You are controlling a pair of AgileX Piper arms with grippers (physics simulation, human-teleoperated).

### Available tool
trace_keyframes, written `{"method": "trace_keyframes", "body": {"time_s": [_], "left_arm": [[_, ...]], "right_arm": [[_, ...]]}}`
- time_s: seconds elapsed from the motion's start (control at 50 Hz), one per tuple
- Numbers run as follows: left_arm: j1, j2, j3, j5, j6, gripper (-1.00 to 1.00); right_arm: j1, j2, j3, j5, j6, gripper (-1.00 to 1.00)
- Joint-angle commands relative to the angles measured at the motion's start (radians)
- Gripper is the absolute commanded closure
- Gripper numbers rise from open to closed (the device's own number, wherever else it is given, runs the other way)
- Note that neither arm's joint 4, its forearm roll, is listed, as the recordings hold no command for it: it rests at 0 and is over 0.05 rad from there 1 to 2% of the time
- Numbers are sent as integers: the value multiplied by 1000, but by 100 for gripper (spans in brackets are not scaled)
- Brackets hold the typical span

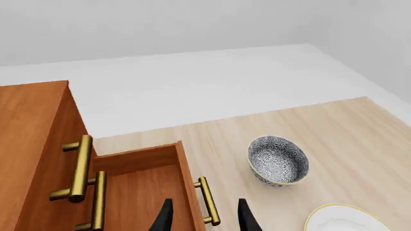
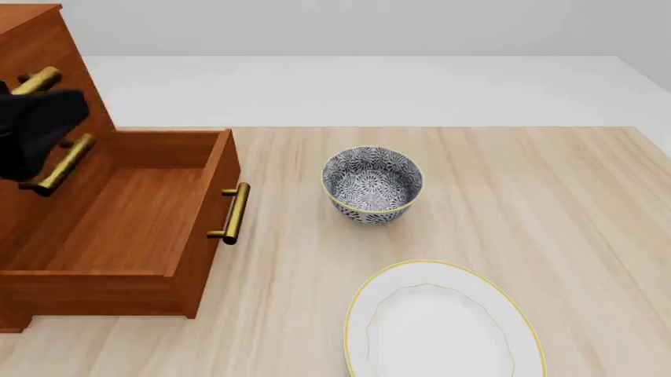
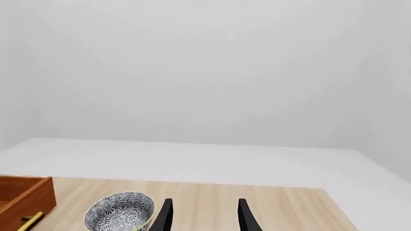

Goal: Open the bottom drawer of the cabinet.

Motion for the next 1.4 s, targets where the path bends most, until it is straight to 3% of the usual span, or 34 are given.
{"method": "trace_keyframes", "body": {"time_s": [0.02, 0.14, 0.22, 0.24, 0.44, 0.58, 0.7, 0.92, 1.4], "left_arm": [[-28, -194, 1, -22, 53, -100], [-25, -302, 25, -46, 57, -100], [-27, -412, 35, -58, 108, -100], [-2, -427, 40, -55, 88, -100], [-28, -565, 80, -18, 135, -100], [-58, -576, 65, 28, 195, -100], [-31, -577, 30, 51, 182, -100], [1, -577, -54, 82, 220, -100], [9, -577, -224, 235, 324, -100]], "right_arm": [[26, 0, -141, 74, -25, -100], [62, 0, -186, 90, -74, -100], [67, 0, -219, 99, -107, -100], [70, 0, -225, 104, -119, -100], [80, 0, -267, 161, -148, -100], [112, 0, -310, 220, -180, -100], [127, 0, -356, 266, -209, -100], [118, 0, -478, 377, -238, -100], [60, 0, -725, 586, -217, -100]]}}
